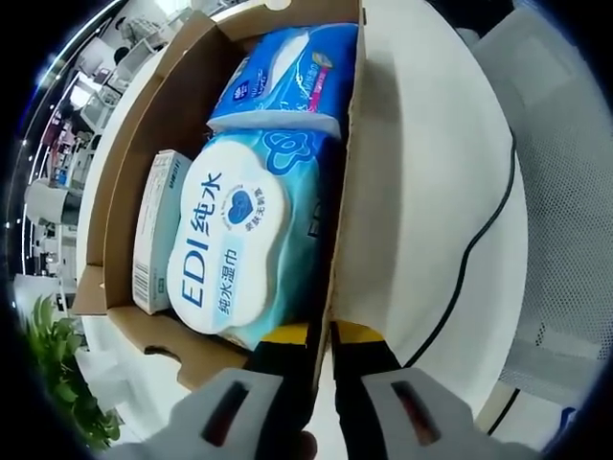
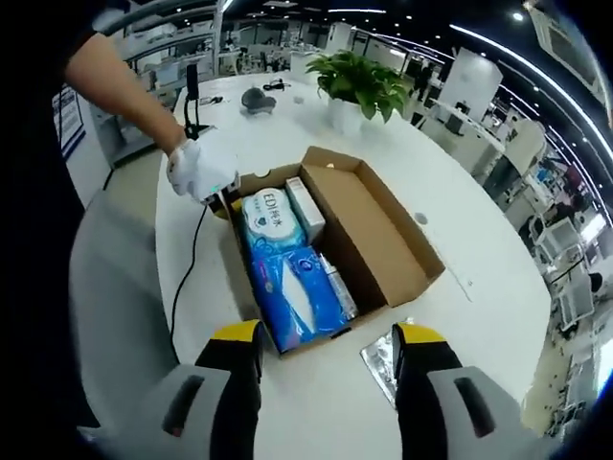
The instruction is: Operate the shoe box by opening the lid, removing the specified soft item, and placing it in the target area until the item is outside and the box remains undamaged.
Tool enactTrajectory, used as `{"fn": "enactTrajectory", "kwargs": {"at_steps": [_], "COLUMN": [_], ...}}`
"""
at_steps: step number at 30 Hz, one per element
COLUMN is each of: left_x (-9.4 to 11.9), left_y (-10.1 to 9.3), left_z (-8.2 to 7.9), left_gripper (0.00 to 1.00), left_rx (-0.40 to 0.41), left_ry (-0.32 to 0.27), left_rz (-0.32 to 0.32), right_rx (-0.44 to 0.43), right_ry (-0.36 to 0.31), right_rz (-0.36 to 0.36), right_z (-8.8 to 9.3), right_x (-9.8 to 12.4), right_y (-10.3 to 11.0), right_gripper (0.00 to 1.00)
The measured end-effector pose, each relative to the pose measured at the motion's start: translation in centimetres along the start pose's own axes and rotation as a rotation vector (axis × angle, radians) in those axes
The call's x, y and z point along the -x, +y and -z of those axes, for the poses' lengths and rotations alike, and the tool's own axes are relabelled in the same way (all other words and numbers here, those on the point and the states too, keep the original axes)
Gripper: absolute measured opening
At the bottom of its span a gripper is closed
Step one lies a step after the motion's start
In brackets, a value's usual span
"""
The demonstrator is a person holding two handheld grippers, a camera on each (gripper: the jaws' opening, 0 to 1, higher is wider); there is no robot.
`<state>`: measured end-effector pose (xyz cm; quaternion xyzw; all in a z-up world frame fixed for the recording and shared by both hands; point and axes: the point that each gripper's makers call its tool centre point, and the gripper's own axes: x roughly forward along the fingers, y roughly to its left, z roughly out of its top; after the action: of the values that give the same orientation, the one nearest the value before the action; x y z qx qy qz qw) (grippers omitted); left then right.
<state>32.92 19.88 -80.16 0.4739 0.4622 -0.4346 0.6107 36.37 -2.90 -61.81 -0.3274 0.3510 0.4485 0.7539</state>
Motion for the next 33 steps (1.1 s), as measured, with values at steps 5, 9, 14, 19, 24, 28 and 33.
{"fn": "enactTrajectory", "kwargs": {"at_steps": [5, 9, 14, 19, 24, 28, 33], "left_x": [0.0, 0.0, 0.0, 0.0, 0.0, 0.0, 0.0], "left_y": [0.0, 0.0, 0.0, 0.0, 0.0, 0.0, 0.0], "left_z": [0.0, 0.0, 0.0, 0.1, 0.1, 0.1, 0.1], "left_gripper": [0.06, 0.06, 0.06, 0.06, 0.06, 0.06, 0.06], "left_rx": [0.003, 0.003, 0.004, 0.002, -0.002, 0.000, 0.002], "left_ry": [0.000, -0.001, -0.002, -0.002, -0.001, 0.000, 0.000], "left_rz": [-0.004, -0.005, -0.007, -0.005, -0.002, -0.002, -0.003], "right_rx": [-0.091, 0.022, 0.050, 0.055, -0.010, 0.001, -0.014], "right_ry": [-0.006, 0.087, 0.128, 0.141, 0.209, 0.234, 0.237], "right_rz": [-0.102, -0.136, -0.187, -0.197, -0.265, -0.280, -0.291], "right_z": [-0.5, 0.5, 0.8, 0.6, 2.5, 2.7, 2.3], "right_x": [-2.7, -4.4, -5.3, -5.8, -8.7, -10.1, -11.1], "right_y": [-0.3, 0.4, 1.2, 1.6, 2.4, 2.6, 3.0], "right_gripper": [0.53, 0.53, 0.52, 0.52, 0.56, 0.61, 0.68]}}
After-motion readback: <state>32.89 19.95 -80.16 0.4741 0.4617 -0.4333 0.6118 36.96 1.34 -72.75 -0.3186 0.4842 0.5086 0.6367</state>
